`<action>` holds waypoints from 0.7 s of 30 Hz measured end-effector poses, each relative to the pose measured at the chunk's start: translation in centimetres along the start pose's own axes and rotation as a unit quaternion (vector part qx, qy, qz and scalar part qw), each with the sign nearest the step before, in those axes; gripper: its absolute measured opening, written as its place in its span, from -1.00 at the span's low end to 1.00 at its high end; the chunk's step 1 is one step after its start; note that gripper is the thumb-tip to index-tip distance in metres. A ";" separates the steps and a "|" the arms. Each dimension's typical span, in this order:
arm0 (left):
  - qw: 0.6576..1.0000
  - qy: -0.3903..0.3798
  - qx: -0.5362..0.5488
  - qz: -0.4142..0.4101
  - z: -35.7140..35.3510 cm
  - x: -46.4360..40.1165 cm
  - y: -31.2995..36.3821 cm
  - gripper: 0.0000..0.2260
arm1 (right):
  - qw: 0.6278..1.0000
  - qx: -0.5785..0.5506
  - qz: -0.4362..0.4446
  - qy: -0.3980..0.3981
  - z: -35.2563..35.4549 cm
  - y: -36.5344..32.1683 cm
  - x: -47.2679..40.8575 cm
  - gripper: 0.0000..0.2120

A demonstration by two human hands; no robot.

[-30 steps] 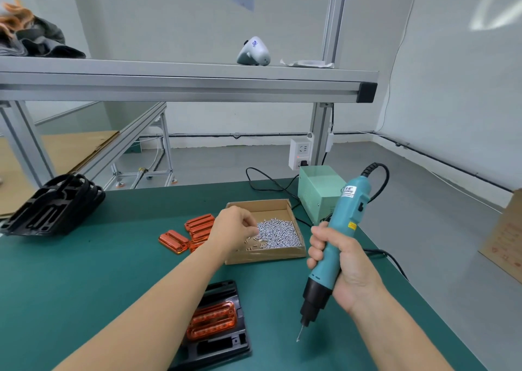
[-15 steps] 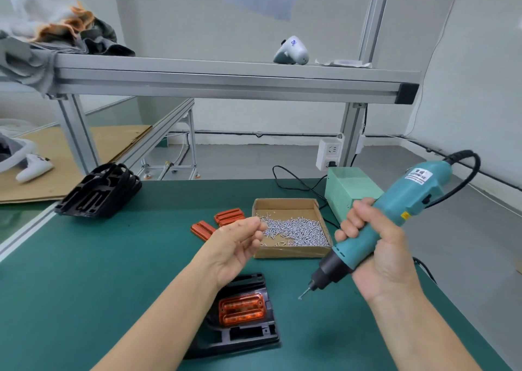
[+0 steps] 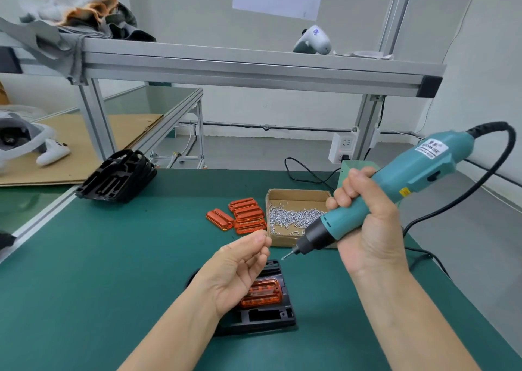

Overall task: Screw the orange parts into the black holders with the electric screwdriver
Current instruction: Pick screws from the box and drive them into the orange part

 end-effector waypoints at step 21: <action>0.994 -0.071 -0.066 -0.055 -0.1 1.9 -0.8 -0.92 | 0.999 0.003 0.044 -0.021 -1.6 0.6 0.6 -0.81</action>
Point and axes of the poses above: each hand's wrist, its own x-axis away from the middle knuckle, its own z-axis out of the back of the hand, y = z × x, the point moved 5 cm from there along -x, towards the middle knuckle, and after that the axes turned 1 degree about -x, right-handed, at the moved point
